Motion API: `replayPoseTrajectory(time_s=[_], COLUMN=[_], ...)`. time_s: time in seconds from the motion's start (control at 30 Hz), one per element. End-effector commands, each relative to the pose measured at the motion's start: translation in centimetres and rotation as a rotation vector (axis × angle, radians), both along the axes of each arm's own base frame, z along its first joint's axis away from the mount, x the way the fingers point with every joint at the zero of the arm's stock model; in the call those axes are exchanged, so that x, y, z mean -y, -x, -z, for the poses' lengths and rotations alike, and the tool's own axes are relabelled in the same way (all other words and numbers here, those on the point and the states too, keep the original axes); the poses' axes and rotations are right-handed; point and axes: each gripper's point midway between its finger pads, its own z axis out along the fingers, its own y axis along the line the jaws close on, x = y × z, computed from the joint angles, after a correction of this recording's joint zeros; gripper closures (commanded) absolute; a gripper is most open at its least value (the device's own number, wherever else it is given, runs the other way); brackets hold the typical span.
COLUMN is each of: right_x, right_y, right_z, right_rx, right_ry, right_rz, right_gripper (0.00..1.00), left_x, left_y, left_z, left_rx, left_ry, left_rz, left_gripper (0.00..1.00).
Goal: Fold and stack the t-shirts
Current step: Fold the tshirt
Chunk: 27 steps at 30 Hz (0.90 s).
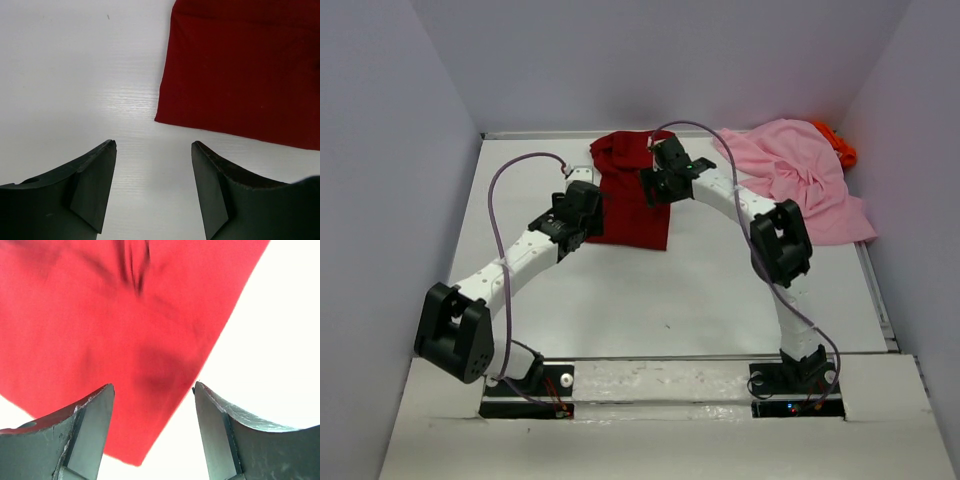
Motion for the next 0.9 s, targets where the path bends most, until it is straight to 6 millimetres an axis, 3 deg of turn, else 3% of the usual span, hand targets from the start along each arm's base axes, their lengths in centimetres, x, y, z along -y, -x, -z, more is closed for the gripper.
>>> replayPoseTrajectory(time_s=[0.0,0.03,0.1,0.13,0.17,0.27,0.43,0.47,0.87], right_x=[1.8,1.7,3.0,2.9,3.3,3.5,3.4,3.1,1.7], right_y=[2.5,2.4,4.8,4.6,5.6,7.2,9.5,9.9,10.2], right_z=[-5.2,-6.7,-4.8,-5.6,-4.4,-4.0,-2.1,-1.8,0.4], right_rx=[0.083,0.111,0.058,0.075,0.045,0.034,-0.01,-0.016,-0.049], right_ry=[-0.055,-0.079,-0.063,-0.078,-0.069,-0.094,-0.111,-0.112,-0.122], right_rz=[0.028,0.032,0.044,0.047,0.044,0.054,0.052,0.047,0.034], right_gripper=[0.29,0.29,0.29,0.3,0.3,0.3,0.3,0.3,0.3], left_x=[0.8,0.9,1.0,1.1,1.1,1.0,1.1,1.0,-0.4], left_y=[-1.5,-1.5,-1.9,-2.2,-2.4,-3.3,-5.0,-5.3,-5.8], left_z=[-0.5,-0.2,0.9,1.2,1.5,3.2,2.6,3.4,6.6], left_rx=[0.013,0.003,-0.038,-0.048,-0.065,-0.11,-0.099,-0.119,-0.176], left_ry=[0.019,0.016,0.002,0.002,0.001,0.015,0.006,-0.005,0.005], left_rz=[0.013,0.022,0.03,0.032,0.036,0.024,0.012,0.012,-0.01], left_gripper=[0.28,0.28,0.28,0.29,0.29,0.29,0.29,0.29,0.29])
